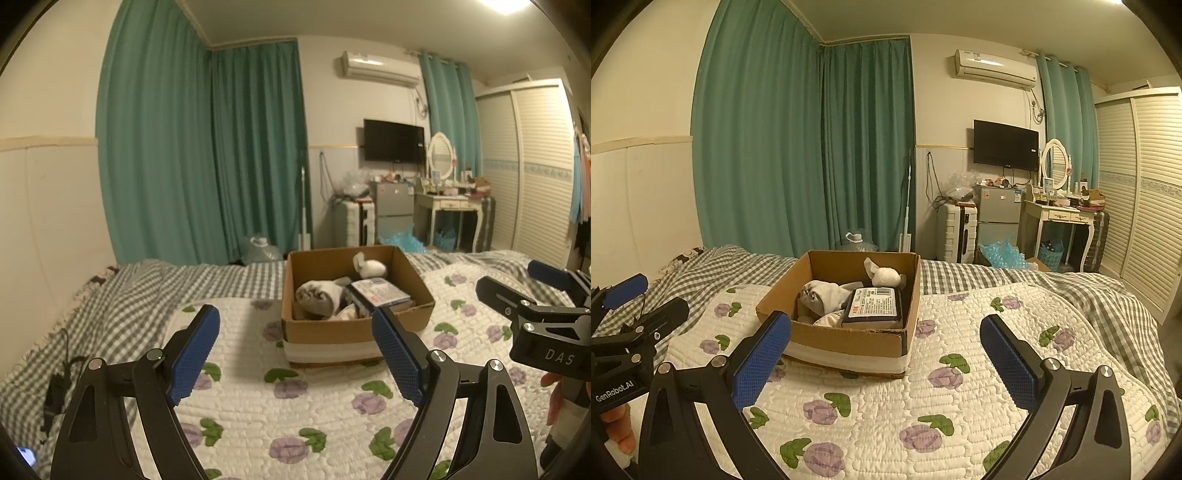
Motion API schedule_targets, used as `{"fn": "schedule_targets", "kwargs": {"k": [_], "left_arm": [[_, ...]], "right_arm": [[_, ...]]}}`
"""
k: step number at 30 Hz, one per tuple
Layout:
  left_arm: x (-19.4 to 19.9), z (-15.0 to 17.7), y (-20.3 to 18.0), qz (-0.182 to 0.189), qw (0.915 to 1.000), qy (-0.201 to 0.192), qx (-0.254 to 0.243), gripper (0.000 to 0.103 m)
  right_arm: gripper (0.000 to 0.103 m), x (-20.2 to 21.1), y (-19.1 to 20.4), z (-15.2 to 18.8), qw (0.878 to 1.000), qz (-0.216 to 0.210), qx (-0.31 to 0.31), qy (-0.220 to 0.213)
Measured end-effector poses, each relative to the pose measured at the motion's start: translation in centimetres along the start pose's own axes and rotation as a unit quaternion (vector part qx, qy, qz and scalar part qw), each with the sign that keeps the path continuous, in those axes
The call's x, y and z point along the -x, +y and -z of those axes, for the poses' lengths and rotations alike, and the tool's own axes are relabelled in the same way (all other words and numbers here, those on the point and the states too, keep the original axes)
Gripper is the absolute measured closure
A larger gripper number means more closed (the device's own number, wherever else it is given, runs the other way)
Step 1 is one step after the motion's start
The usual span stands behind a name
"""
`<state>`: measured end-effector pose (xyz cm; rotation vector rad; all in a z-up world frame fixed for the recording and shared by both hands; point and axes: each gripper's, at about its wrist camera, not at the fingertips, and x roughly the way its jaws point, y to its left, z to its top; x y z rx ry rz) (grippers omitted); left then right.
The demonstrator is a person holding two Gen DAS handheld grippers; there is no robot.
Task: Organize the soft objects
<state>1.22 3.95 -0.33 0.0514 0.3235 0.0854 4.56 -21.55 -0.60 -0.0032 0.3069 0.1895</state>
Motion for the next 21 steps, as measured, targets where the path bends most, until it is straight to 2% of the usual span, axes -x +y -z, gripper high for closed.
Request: {"fn": "schedule_targets", "kwargs": {"k": [21], "left_arm": [[0.05, 0.05, 0.15, 0.002, 1.0000, 0.000, 0.002, 0.017]], "right_arm": [[0.000, -0.21, 0.16, 0.35, 1.000, -0.002, 0.001, 0.003]]}}
